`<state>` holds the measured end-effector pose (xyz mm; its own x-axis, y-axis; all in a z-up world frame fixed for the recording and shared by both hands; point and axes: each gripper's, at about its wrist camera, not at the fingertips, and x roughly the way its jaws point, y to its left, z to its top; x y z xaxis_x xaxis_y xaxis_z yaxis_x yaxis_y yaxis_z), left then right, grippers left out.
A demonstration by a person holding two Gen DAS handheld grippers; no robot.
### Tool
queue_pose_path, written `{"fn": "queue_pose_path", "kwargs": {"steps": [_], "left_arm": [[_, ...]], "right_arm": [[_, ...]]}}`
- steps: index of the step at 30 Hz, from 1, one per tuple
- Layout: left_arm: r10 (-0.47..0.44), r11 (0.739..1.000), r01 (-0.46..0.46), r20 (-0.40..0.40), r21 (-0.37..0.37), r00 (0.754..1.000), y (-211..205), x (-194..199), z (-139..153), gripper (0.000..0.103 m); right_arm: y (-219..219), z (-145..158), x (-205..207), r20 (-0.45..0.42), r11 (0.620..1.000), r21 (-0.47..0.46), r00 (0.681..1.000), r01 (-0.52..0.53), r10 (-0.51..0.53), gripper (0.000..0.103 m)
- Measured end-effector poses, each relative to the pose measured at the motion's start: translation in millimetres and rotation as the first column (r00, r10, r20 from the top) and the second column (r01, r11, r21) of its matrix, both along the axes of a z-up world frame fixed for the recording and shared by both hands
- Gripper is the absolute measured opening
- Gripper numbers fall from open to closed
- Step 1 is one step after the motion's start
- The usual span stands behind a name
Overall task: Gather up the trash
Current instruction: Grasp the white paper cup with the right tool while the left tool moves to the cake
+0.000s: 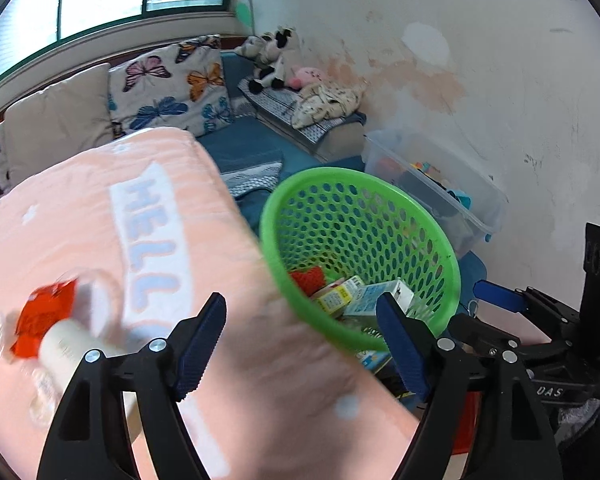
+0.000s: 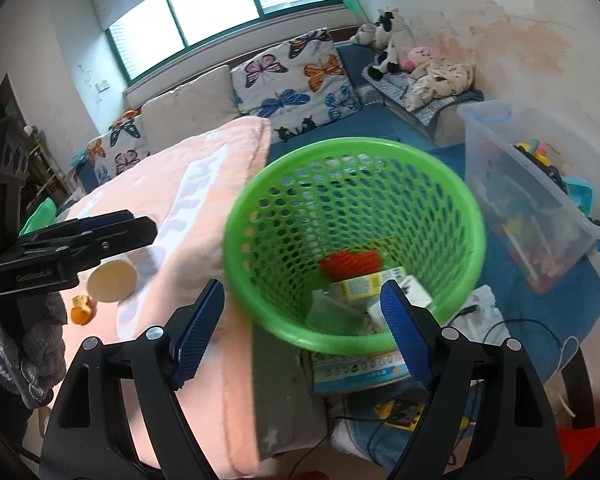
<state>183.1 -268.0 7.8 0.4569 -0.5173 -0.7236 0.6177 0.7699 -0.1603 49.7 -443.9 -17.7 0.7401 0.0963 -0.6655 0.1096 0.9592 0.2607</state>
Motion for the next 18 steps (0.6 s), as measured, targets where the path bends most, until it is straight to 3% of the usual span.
{"fn": "queue_pose_path", "kwargs": {"steps": [9, 18], "left_arm": [[0.145, 0.989, -0.145, 0.006, -0.018, 0.989, 77.6, -5.3, 0.3, 0.079], [0.307, 0.951, -0.308, -0.018, -0.032, 0.951, 164.2, -7.5, -11.3, 0.081]], "right_arm": [[47.8, 3.1, 11.9, 0.002, 0.995, -0.008, 0.995, -0.096, 0.096, 0.085], [103.1, 7.7, 34.9, 0.000, 0.978, -0.017, 0.978, -0.210, 0.210, 0.087]]}}
